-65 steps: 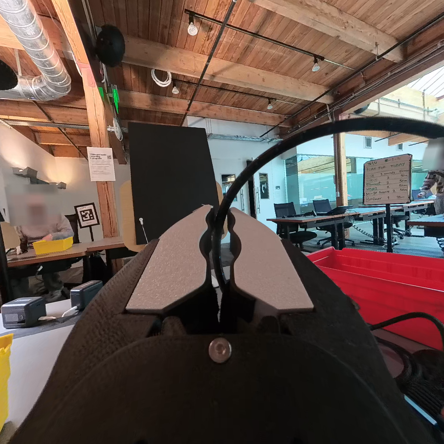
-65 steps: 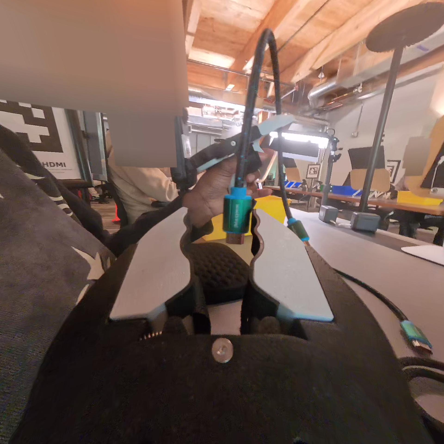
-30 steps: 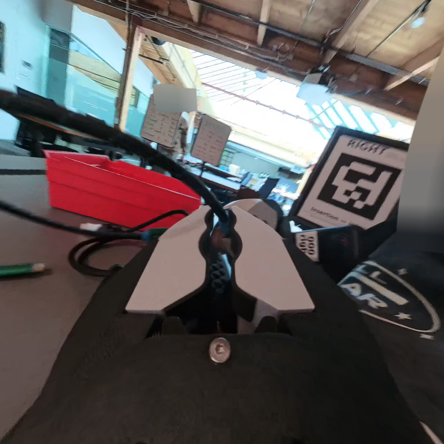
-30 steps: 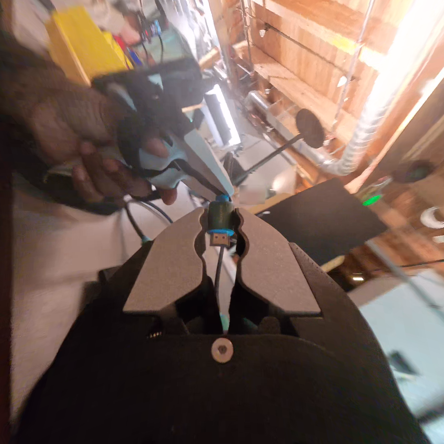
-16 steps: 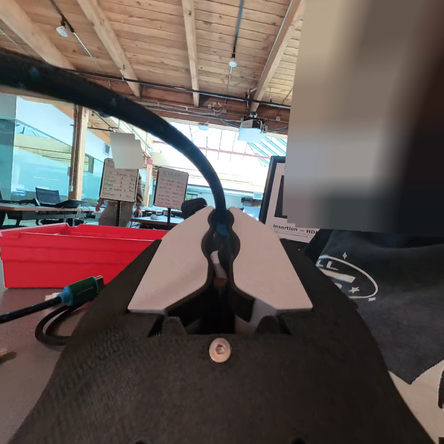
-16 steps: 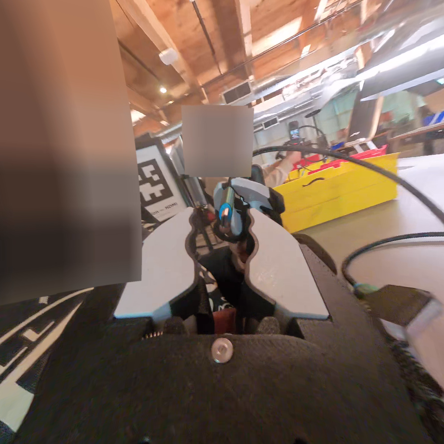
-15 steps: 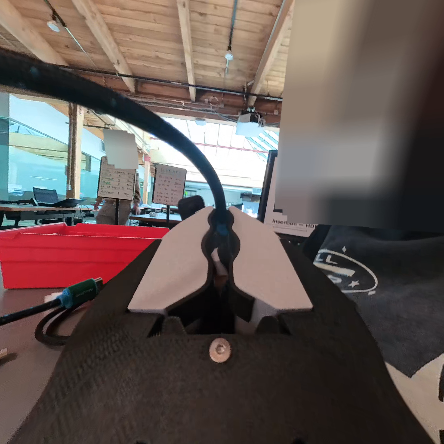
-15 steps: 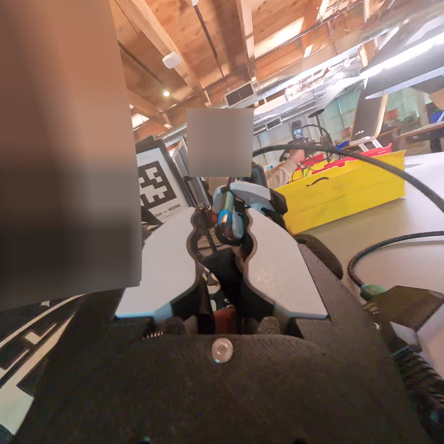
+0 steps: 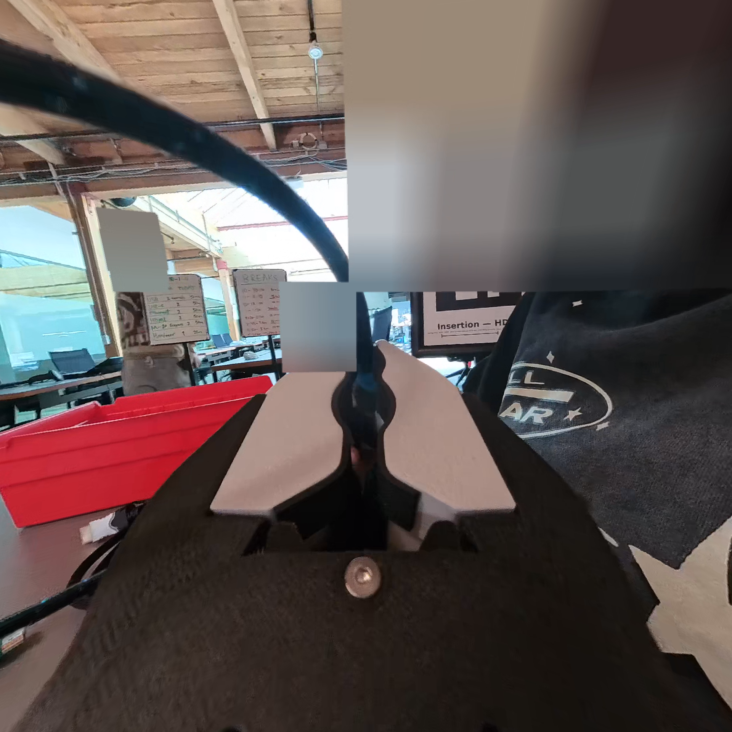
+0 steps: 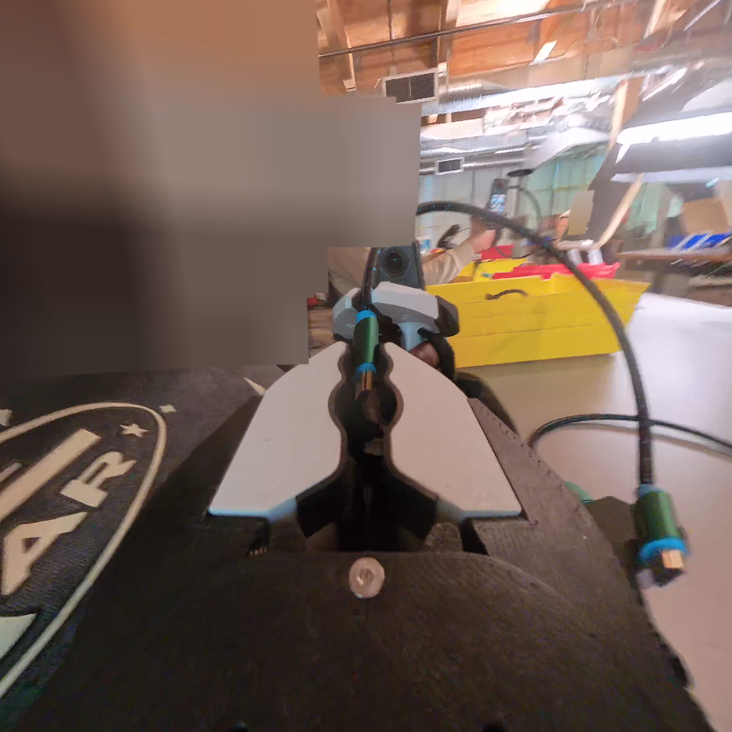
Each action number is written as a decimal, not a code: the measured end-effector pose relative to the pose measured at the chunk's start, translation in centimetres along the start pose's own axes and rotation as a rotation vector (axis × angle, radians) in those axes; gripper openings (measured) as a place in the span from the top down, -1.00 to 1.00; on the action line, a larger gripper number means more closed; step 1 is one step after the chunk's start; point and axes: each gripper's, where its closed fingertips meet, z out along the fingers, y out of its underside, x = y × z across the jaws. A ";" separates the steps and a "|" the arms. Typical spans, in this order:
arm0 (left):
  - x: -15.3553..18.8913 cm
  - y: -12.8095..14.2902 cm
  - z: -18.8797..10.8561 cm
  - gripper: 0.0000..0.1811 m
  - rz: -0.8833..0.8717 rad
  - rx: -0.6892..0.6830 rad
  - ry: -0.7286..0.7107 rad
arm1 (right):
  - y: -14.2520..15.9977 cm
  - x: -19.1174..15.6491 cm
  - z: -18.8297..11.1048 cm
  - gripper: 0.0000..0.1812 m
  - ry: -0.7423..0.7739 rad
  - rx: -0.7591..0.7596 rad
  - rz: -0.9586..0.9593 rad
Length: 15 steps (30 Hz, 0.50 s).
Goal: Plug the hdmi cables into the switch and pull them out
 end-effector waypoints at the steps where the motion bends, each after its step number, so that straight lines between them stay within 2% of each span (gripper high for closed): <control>1: -0.2 0.0 -0.1 0.94 -0.004 -0.010 -0.025 | -0.2 0.3 -0.1 0.87 0.048 -0.010 -0.088; 3: -1.2 0.3 -0.3 0.88 -0.018 -0.039 -0.100 | -0.3 1.0 -0.6 0.86 0.178 -0.075 -0.397; 5: -2.4 1.2 -0.6 0.64 -0.065 -0.085 -0.163 | -0.5 1.8 -1.4 0.86 0.332 -0.180 -0.808; 8: -3.1 3.0 -0.7 0.50 -0.225 -0.162 -0.162 | -0.2 2.9 -2.2 0.87 0.478 -0.386 -1.329; 11: -3.0 3.9 -0.3 0.47 -0.338 -0.197 -0.129 | 0.3 3.5 -2.6 0.87 0.511 -0.506 -1.531; 15: -3.6 4.3 -0.3 0.56 -0.327 -0.205 -0.172 | 0.7 3.7 -2.6 0.87 0.505 -0.548 -1.571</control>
